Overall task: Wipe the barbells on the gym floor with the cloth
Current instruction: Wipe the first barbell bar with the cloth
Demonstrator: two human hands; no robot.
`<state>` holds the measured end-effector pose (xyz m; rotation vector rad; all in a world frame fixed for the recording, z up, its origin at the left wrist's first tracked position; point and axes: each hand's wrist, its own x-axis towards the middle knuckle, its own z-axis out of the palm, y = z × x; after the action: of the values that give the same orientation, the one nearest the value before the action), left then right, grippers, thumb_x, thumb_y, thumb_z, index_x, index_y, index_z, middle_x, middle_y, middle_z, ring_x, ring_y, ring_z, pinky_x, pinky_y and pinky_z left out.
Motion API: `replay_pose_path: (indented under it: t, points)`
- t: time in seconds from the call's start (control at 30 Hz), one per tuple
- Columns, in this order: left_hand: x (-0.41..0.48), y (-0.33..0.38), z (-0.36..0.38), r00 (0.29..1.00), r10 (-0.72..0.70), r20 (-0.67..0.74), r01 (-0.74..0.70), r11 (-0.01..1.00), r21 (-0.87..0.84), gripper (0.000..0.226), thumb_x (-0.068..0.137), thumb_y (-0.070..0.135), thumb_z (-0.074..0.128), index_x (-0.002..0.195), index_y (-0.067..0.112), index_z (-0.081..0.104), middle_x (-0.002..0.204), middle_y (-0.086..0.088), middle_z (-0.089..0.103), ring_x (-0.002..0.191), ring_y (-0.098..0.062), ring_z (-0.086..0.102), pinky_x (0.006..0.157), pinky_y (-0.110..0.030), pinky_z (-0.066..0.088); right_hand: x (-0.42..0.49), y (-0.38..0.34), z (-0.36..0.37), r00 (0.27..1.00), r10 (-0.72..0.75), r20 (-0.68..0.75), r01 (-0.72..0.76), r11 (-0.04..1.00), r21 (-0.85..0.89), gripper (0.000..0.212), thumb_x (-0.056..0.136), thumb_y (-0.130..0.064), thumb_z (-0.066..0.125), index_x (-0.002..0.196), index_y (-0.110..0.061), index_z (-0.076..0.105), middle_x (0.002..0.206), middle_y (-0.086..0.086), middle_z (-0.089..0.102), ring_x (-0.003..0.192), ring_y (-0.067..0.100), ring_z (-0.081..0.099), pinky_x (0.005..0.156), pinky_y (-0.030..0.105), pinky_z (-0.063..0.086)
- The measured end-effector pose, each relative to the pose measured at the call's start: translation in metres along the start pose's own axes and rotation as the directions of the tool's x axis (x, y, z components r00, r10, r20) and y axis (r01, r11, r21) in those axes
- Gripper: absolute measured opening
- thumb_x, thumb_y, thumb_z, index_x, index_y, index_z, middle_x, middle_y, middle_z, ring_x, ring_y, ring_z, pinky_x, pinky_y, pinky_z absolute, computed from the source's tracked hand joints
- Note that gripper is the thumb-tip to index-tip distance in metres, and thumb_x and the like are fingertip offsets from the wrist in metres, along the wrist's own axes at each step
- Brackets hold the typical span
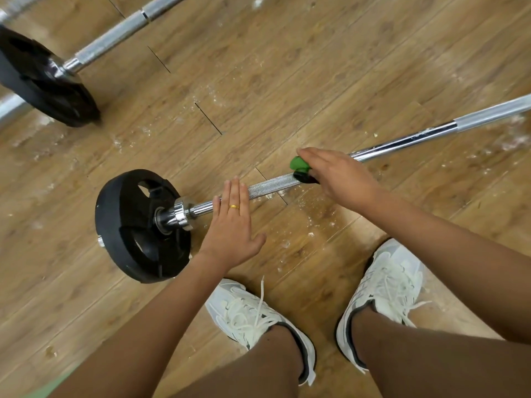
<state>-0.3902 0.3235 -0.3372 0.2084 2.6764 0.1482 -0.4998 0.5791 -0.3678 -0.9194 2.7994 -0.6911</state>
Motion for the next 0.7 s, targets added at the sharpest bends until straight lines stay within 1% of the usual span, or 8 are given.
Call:
replay_pose_path:
  t: [0.07,0.13,0.23,0.37,0.43,0.47,0.63,0.7]
  points:
    - [0.003,0.0,0.0,1.0,-0.012,-0.005,0.012,1.0,0.009,0.108,0.091,0.061,0.043,0.155,0.0,-0.017,0.163,-0.019,-0.025,0.15,-0.033,-0.027,0.119,-0.049,-0.011,0.005,-0.009,0.003,1.0,0.028,0.003,-0.028,1.0,-0.008,0.062,0.085,0.009,0.064,0.144,-0.003,0.049,0.14,0.02,0.057,0.121,0.039,0.059,0.105,0.046,0.046]
    - [0.006,0.001,-0.001,1.0,-0.024,-0.009,0.024,1.0,0.013,0.108,0.09,0.062,0.042,0.156,-0.001,-0.016,0.163,-0.02,-0.024,0.15,-0.033,-0.027,0.118,-0.049,-0.011,0.006,-0.023,0.013,0.999,-0.036,0.003,0.036,0.999,-0.006,0.062,0.082,0.013,0.066,0.14,-0.002,0.053,0.139,0.019,0.058,0.122,0.038,0.058,0.107,0.046,0.045]
    - [0.01,-0.004,-0.006,1.0,-0.018,0.014,0.018,1.0,0.005,0.108,0.092,0.057,0.05,0.155,0.001,-0.018,0.164,-0.018,-0.025,0.15,-0.03,-0.027,0.119,-0.047,-0.012,0.009,-0.021,0.015,0.995,-0.097,-0.004,0.097,0.995,-0.006,0.064,0.082,0.014,0.065,0.142,-0.004,0.052,0.141,0.016,0.056,0.125,0.036,0.056,0.108,0.045,0.043]
    - [0.018,-0.015,-0.015,0.999,0.022,0.049,-0.021,1.0,-0.02,0.109,0.091,0.053,0.054,0.156,0.003,-0.017,0.164,-0.014,-0.026,0.151,-0.028,-0.026,0.121,-0.048,-0.009,0.012,0.006,0.0,1.0,-0.004,-0.003,0.004,1.0,-0.029,0.054,0.095,0.001,0.058,0.147,-0.006,0.046,0.144,0.016,0.054,0.123,0.038,0.057,0.105,0.045,0.044]
    - [0.023,-0.017,-0.019,0.997,0.031,0.065,-0.029,0.999,-0.031,0.11,0.09,0.052,0.056,0.156,0.003,-0.018,0.164,-0.013,-0.026,0.151,-0.027,-0.027,0.122,-0.049,-0.008,0.013,0.009,-0.003,0.997,0.064,-0.048,-0.065,0.998,-0.018,0.051,0.095,0.001,0.057,0.145,-0.002,0.048,0.141,0.019,0.056,0.123,0.04,0.057,0.106,0.046,0.043]
    - [0.026,-0.018,-0.021,0.997,0.033,0.073,-0.031,0.999,-0.029,0.111,0.09,0.052,0.056,0.156,0.003,-0.018,0.164,-0.013,-0.026,0.151,-0.027,-0.027,0.122,-0.049,-0.009,0.014,0.006,-0.002,0.996,0.064,-0.065,-0.064,0.998,-0.011,0.05,0.093,0.004,0.058,0.143,0.0,0.05,0.139,0.02,0.058,0.123,0.04,0.057,0.106,0.047,0.043]
    - [0.035,-0.025,-0.032,0.992,0.051,0.117,-0.055,0.998,0.03,0.114,0.091,0.056,0.057,0.155,0.002,-0.02,0.164,-0.015,-0.026,0.151,-0.028,-0.026,0.121,-0.047,-0.008,0.024,-0.005,0.006,0.991,-0.133,-0.026,0.133,0.991,0.01,0.045,0.093,-0.001,0.063,0.137,0.002,0.056,0.136,0.019,0.06,0.12,0.038,0.059,0.105,0.048,0.047]
    - [0.038,-0.03,-0.038,0.984,0.081,0.159,-0.092,0.993,0.068,0.115,0.091,0.056,0.058,0.155,0.002,-0.022,0.164,-0.016,-0.026,0.152,-0.028,-0.024,0.123,-0.047,-0.005,0.028,0.003,-0.001,0.988,-0.152,-0.004,0.152,0.988,-0.014,0.046,0.095,-0.003,0.061,0.14,0.0,0.054,0.139,0.018,0.058,0.121,0.038,0.059,0.105,0.048,0.047]
